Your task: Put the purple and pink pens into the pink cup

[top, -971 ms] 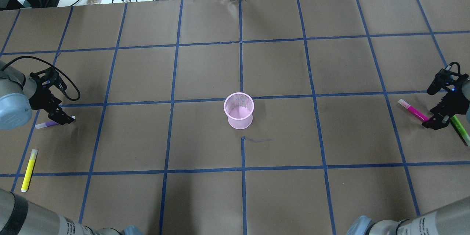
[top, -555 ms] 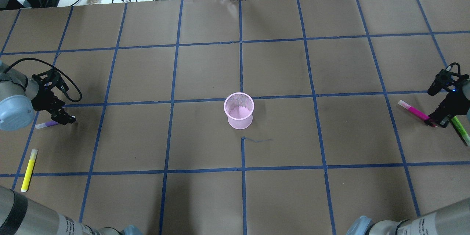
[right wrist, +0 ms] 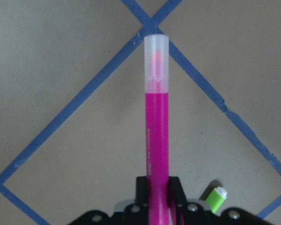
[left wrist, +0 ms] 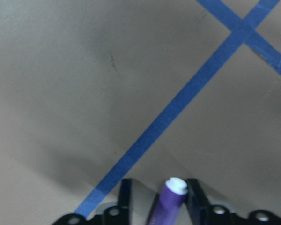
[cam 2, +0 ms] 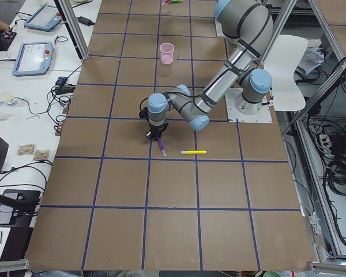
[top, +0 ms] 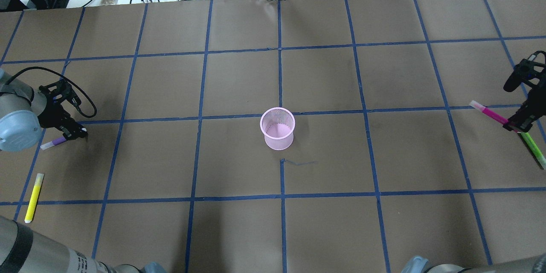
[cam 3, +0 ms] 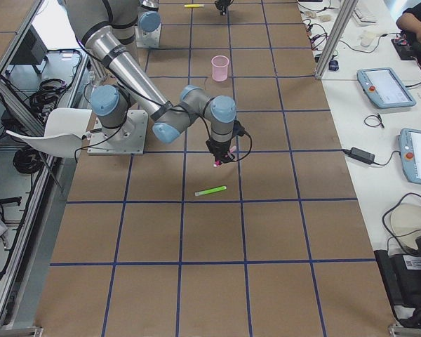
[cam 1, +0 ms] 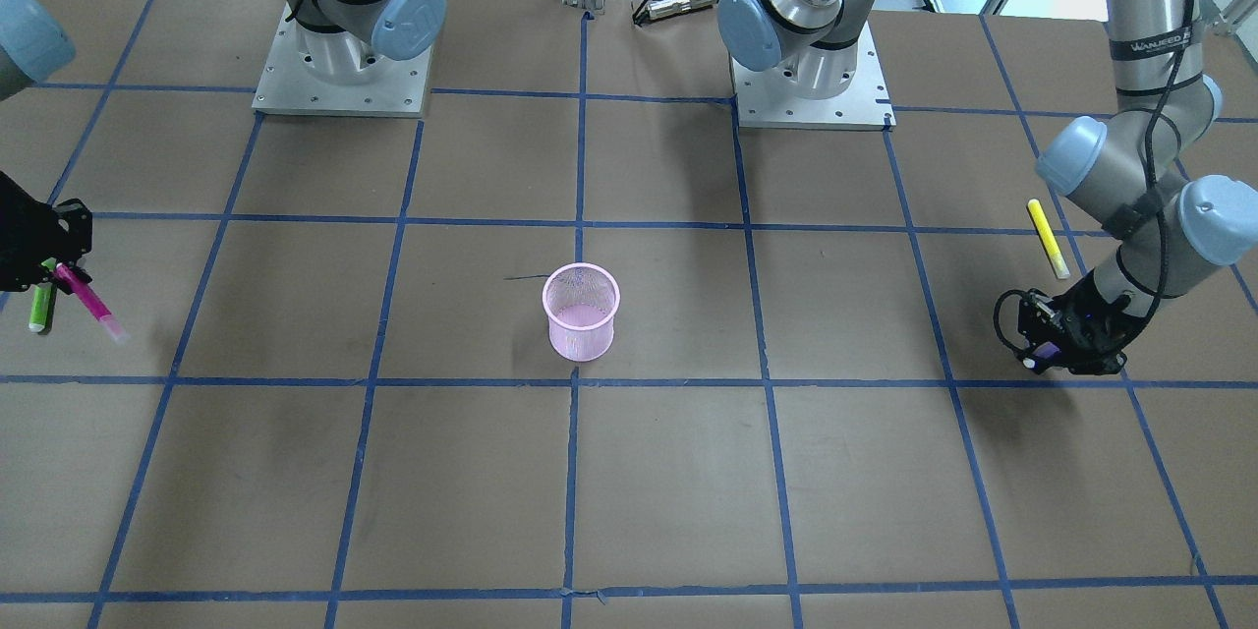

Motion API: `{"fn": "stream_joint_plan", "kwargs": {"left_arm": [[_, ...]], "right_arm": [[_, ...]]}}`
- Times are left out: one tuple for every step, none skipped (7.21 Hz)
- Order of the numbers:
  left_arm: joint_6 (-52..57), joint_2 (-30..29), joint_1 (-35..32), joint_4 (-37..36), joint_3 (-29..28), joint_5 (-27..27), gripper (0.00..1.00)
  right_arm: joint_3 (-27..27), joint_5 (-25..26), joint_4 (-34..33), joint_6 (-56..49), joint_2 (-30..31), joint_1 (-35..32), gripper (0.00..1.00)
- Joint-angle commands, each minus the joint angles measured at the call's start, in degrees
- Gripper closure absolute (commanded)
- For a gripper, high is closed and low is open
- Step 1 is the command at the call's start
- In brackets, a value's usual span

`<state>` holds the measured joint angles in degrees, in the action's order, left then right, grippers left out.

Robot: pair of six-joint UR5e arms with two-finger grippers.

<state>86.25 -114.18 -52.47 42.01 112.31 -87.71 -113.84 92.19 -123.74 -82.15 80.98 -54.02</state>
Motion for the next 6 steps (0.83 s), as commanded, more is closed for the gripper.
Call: {"fn": "stream_joint_plan", "kwargs": {"left_arm": [[-0.2, 0.71, -0.18, 0.0, -0.07, -0.18, 0.94], [-0.73, 0.98, -0.35, 0.0, -0.33, -0.18, 1.0], [-0.99, 1.33, -0.53, 0.18, -0.77, -0.44, 1.0], [-1.69, 1.77, -1.23, 0.35, -0.86, -0.44, 1.0], [-3.26, 2.73, -2.97, 0.7, -0.86, -0.62, 1.0], [-6.67, 3.87, -4.3, 1.05, -0.86, -0.36, 1.0]], "right_arm": [[10.95, 4.04, 15.12, 10.99, 2.42, -13.41, 1.0], [16.66, 4.84, 22.59, 20.44, 2.16, -20.35, 1.0], [19.59, 5.28, 25.19, 34.03, 1.99, -26.43, 1.0], [20.05, 7.63, 24.87, 39.47, 1.81, -32.23, 1.0], [20.49, 8.7, 24.52, 40.57, 1.02, -37.16, 1.0], [20.85, 10.36, 24.52, 41.62, -0.98, -42.86, 1.0]]}}
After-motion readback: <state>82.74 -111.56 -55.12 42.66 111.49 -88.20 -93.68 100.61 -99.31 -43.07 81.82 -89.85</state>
